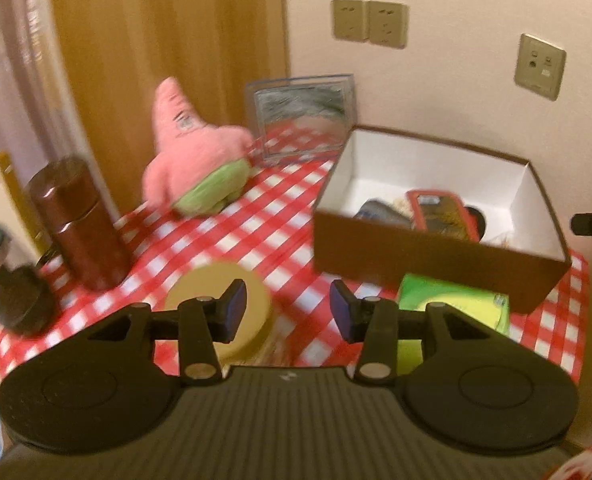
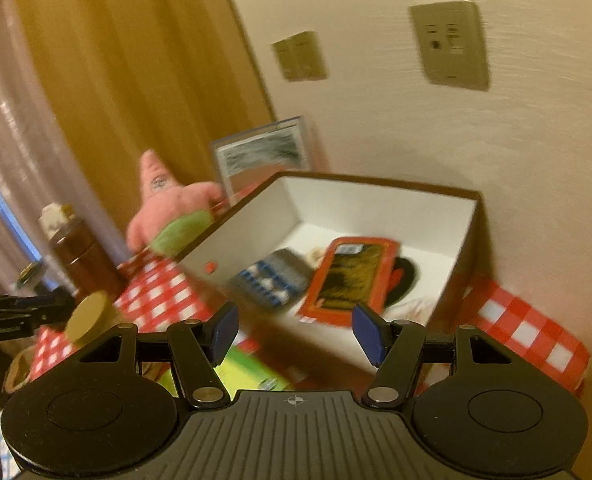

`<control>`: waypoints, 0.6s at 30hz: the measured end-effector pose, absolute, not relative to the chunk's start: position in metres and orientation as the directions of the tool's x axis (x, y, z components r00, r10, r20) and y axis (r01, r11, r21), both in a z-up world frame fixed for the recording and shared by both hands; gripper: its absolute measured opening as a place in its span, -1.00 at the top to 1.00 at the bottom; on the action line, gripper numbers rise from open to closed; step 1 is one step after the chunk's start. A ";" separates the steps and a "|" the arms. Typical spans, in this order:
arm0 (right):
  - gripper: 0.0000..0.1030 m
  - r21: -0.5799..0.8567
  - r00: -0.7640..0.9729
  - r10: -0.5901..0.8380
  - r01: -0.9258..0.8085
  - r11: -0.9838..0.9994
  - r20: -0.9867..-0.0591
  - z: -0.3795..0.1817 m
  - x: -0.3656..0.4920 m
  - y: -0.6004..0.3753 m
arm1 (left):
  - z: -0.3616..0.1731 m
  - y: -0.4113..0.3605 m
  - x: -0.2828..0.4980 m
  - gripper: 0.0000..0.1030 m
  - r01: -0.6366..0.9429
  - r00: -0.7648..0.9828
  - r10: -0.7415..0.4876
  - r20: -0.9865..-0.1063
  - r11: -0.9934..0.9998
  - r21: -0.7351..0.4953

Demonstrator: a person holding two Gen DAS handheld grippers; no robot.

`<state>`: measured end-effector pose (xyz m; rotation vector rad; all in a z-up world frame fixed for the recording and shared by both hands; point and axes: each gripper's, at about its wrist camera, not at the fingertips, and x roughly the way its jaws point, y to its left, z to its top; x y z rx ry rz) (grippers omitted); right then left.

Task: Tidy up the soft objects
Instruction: 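Move both open tools back over the table toward the cloths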

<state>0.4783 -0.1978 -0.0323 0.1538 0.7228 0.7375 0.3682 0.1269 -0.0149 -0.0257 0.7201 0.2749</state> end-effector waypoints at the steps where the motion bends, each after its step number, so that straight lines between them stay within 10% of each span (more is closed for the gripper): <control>1: -0.23 0.372 0.500 0.671 -0.573 0.730 -0.547 -0.032 0.470 -0.195 | -0.016 0.129 0.358 0.16 -0.271 0.711 0.249 -0.658 0.960 0.071; 18: -0.23 0.346 0.289 0.694 -0.703 0.621 -0.659 -0.077 0.376 -0.136 | -0.065 0.127 0.255 0.15 -0.348 0.604 0.237 -0.761 0.937 0.015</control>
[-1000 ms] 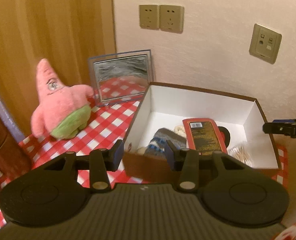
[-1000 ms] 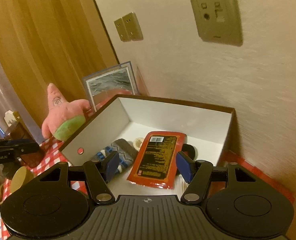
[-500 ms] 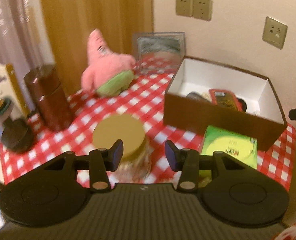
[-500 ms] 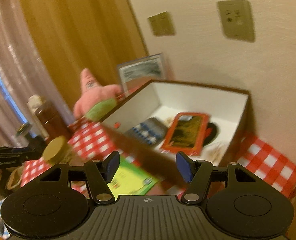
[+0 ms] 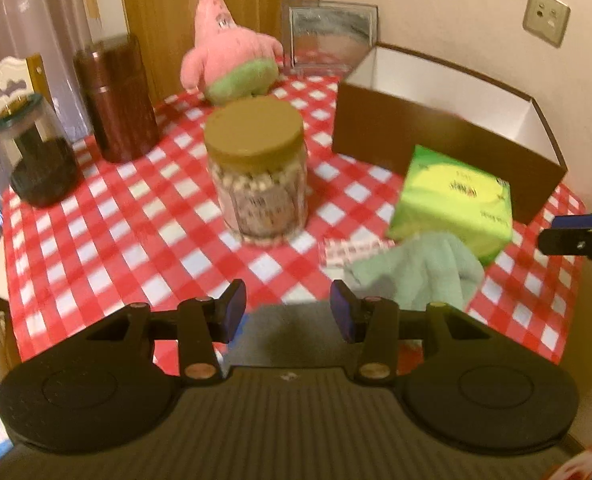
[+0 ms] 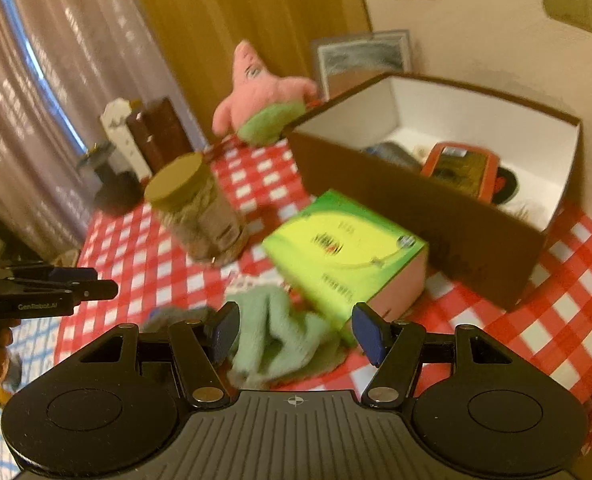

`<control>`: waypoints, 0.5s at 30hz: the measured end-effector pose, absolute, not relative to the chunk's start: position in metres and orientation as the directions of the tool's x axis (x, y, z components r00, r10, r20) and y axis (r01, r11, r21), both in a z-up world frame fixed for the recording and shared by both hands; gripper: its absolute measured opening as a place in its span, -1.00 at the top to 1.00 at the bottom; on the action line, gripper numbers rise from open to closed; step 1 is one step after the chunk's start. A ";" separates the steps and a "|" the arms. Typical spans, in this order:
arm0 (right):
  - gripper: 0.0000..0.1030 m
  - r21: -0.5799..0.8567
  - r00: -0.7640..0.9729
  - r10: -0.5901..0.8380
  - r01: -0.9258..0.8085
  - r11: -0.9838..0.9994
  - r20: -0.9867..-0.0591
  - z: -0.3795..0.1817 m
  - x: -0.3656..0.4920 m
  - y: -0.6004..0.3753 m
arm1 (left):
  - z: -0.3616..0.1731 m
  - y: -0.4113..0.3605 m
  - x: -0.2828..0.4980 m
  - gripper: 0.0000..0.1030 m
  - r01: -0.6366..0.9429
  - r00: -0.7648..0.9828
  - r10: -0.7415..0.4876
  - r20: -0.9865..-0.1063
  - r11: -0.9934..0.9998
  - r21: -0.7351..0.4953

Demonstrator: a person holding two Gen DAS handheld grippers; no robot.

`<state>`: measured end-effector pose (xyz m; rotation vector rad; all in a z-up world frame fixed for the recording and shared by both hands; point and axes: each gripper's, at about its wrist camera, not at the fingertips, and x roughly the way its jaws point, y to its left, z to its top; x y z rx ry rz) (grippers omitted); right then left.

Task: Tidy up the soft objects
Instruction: 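Move both open tools back over the table toward the cloths, then grasp the pale green towel with the right tool while the left tool approaches the grey cloth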

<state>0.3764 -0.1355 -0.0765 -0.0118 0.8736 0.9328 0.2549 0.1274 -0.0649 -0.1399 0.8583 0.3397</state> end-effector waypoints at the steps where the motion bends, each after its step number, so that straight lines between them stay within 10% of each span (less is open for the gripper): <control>1: -0.23 0.339 0.283 0.691 -0.710 0.617 -0.665 -0.080 0.374 -0.132 | -0.068 0.125 0.253 0.15 -0.346 0.600 0.230 -0.766 0.938 0.010; 15: -0.23 0.234 0.256 0.638 -0.780 0.580 -0.726 -0.128 0.367 -0.072 | -0.085 0.119 0.248 0.14 -0.348 0.590 0.190 -0.785 0.937 -0.035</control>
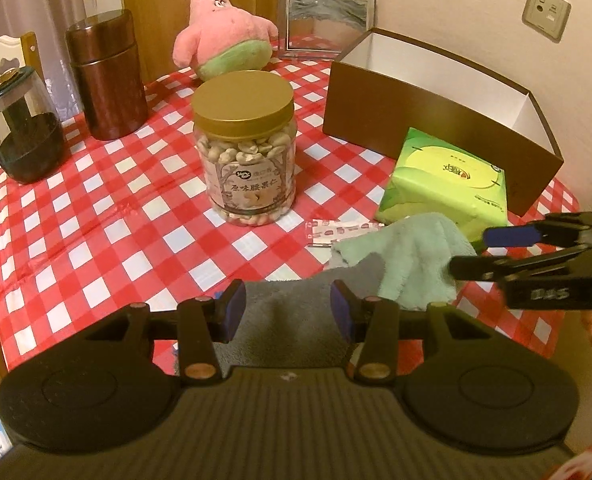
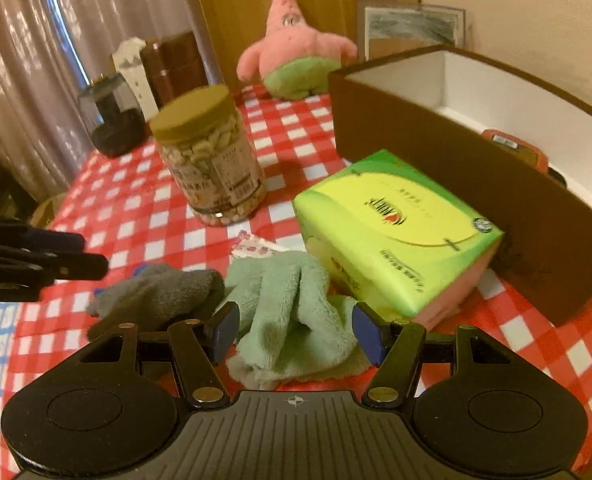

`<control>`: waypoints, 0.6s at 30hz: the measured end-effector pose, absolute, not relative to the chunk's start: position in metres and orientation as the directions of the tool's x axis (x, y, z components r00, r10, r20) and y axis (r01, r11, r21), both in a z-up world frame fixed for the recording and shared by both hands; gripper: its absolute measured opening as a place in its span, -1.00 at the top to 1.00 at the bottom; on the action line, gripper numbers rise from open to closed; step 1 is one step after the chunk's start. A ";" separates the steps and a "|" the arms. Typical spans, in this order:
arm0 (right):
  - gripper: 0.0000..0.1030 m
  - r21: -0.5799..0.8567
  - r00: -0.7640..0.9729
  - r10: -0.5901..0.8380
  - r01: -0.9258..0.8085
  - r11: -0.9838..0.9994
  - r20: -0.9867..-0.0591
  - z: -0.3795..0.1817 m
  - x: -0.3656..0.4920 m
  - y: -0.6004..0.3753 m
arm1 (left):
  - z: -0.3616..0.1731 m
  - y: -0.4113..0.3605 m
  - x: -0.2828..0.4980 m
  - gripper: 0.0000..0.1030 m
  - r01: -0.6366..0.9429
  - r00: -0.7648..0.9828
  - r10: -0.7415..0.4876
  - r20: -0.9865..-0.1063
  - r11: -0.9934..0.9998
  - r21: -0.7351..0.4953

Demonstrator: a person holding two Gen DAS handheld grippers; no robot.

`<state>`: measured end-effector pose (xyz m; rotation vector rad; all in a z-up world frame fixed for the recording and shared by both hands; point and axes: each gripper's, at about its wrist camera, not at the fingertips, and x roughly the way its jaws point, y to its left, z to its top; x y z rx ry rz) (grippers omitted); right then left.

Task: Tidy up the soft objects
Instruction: 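Grasp the pale green towel with the right tool while the left tool approaches the grey cloth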

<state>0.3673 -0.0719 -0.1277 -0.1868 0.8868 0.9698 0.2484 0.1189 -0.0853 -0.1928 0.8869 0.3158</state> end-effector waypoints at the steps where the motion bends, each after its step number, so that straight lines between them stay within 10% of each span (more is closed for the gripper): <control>1: -0.23 0.226 0.260 0.633 -0.783 0.580 -0.729 -0.133 0.368 -0.068 | -0.086 0.119 0.249 0.14 -0.350 0.589 0.191 -0.785 0.936 -0.035; 4: -0.13 0.195 0.260 0.614 -0.795 0.574 -0.745 -0.146 0.367 -0.056 | -0.087 0.120 0.250 0.14 -0.352 0.588 0.192 -0.786 0.935 -0.035; 6: 0.77 0.146 0.262 0.617 -0.835 0.531 -0.742 -0.150 0.361 -0.052 | -0.087 0.120 0.250 0.14 -0.353 0.587 0.191 -0.786 0.935 -0.036; 18: 0.78 0.004 0.362 0.745 -0.898 0.439 -0.560 -0.100 0.330 -0.092 | -0.090 0.124 0.242 0.14 -0.371 0.582 0.198 -0.789 0.928 -0.041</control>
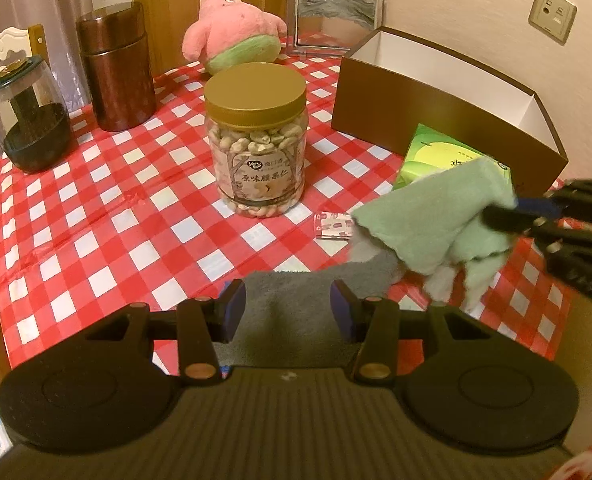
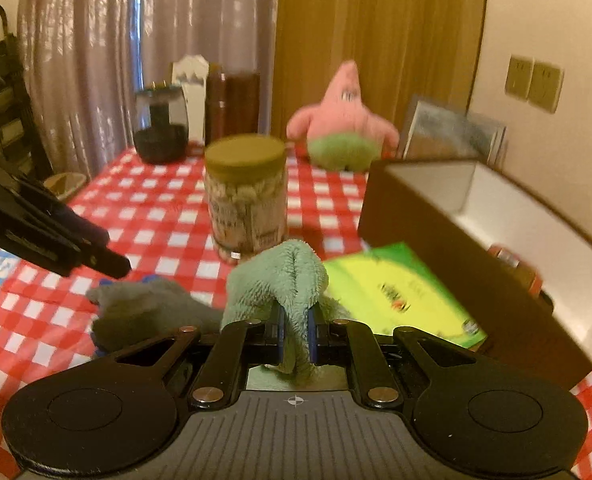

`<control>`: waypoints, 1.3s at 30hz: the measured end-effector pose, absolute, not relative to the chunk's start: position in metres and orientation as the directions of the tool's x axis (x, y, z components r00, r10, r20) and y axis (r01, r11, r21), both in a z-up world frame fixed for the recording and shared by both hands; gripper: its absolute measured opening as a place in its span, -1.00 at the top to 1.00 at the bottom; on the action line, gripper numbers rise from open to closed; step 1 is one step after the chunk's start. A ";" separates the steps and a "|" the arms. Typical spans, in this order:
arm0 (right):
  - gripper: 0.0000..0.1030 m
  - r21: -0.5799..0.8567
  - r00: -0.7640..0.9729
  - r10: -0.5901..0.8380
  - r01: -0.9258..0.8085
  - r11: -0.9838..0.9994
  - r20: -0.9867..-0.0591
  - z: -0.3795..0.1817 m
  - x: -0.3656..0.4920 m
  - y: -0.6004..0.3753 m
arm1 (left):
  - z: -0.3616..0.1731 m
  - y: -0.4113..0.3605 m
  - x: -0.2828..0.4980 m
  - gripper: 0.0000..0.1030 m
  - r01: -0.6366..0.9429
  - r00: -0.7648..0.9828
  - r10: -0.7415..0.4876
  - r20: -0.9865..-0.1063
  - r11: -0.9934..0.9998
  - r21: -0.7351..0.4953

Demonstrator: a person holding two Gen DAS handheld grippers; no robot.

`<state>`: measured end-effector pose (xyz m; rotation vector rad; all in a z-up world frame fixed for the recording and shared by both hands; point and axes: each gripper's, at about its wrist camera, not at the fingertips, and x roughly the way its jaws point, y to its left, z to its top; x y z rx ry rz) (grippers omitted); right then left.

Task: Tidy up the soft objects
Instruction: 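Grasp the pale green towel with the right tool while the left tool approaches the grey cloth, then lift the green towel with the right tool while the left tool moves toward the white tissue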

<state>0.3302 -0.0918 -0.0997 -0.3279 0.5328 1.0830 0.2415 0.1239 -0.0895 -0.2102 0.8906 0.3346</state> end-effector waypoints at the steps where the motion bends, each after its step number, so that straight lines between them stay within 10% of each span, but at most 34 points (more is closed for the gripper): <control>1: 0.78 0.005 0.366 0.757 -0.899 0.438 -0.542 -0.095 0.328 -0.096 | -0.089 0.124 0.241 0.14 -0.370 0.583 0.198 -0.788 0.928 -0.040; 16: 0.78 -0.064 0.226 0.637 -0.962 0.267 -0.737 -0.125 0.303 -0.124 | -0.088 0.113 0.236 0.15 -0.336 0.601 0.165 -0.782 0.940 -0.060; 39: 0.78 -0.018 0.378 0.736 -0.895 0.445 -0.561 -0.052 0.333 -0.207 | -0.094 0.091 0.229 0.15 -0.294 0.599 0.114 -0.793 0.952 -0.085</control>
